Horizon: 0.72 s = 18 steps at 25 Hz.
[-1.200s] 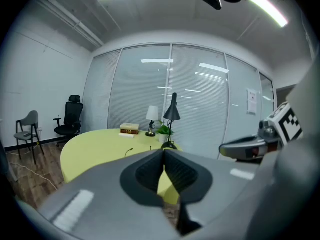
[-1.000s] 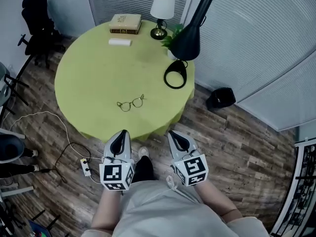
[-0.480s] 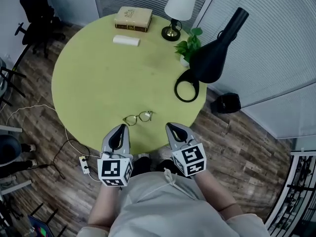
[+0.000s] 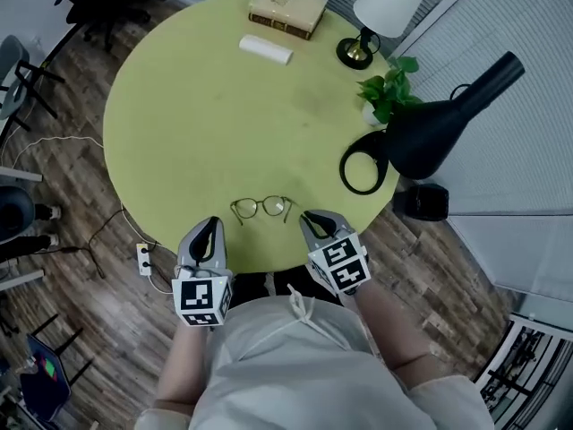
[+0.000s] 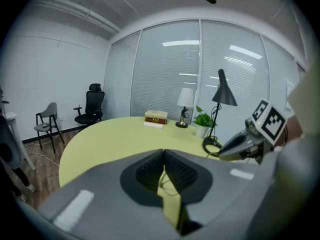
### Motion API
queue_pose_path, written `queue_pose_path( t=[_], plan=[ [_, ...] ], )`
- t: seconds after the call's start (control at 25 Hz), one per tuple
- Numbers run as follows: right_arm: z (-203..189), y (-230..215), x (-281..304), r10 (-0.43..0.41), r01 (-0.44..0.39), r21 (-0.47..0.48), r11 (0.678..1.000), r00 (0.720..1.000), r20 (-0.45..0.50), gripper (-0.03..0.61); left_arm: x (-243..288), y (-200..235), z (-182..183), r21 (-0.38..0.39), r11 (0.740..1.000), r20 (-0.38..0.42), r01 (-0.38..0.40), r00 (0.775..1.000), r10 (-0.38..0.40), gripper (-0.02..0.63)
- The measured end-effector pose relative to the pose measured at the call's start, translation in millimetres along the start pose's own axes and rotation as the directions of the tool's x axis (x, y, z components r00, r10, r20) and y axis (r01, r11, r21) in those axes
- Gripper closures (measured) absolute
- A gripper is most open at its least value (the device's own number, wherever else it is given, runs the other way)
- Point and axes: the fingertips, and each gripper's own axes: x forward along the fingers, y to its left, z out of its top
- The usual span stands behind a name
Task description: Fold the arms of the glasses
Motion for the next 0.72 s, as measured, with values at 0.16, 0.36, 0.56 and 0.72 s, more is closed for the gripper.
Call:
queue_pose_path(
  t=[0.16,0.36,0.56,0.72],
  plan=[
    [-5,-3,21,0.052,-0.059,-0.108,0.992,0.997,-0.065,0.525,10,9,-17,-0.044,0.998,0.000,-0.042,0.999,0.042,0.606],
    [4,-6,39,0.088,-0.117,-0.309,0.944,0.990,-0.106,0.466,24,13,-30,-0.043,0.998,-0.024,-0.054,0.998,0.053,0.606],
    [5,4,49,0.127,-0.203,-0.507,0.837,0.975,-0.182,0.462,32,13,-35,-0.048,0.998,-0.037,-0.045,0.998,0.043,0.606],
    [6,12,52,0.162,-0.254,-0.559,0.789,0.964,-0.210,0.490,39,15,-38,-0.072,0.996,-0.048,-0.047,0.998,0.044,0.606]
  ],
)
